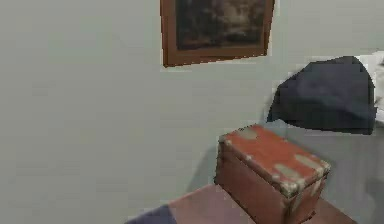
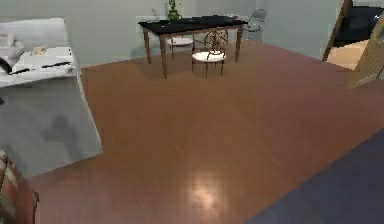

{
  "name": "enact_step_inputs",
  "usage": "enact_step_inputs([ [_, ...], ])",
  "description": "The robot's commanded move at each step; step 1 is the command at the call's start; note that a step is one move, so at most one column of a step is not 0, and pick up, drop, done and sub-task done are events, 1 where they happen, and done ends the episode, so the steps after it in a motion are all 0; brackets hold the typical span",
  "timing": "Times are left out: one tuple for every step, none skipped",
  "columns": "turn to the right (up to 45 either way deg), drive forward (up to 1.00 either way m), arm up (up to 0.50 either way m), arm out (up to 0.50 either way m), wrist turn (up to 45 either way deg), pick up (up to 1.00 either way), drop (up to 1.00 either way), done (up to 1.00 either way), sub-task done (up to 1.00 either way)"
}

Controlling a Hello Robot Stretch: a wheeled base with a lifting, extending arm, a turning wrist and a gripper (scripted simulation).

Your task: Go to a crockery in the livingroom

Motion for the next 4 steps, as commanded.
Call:
enact_step_inputs([
  [45.0,0.0,0.0,0.0,0.0,0.0,0.0,0.0,0.0],
  [45.0,0.0,0.0,0.0,0.0,0.0,0.0,0.0,0.0],
  [15.0,0.0,0.0,0.0,0.0,0.0,0.0,0.0,0.0],
  [0.0,1.0,0.0,0.0,0.0,0.0,0.0,0.0,0.0],
])
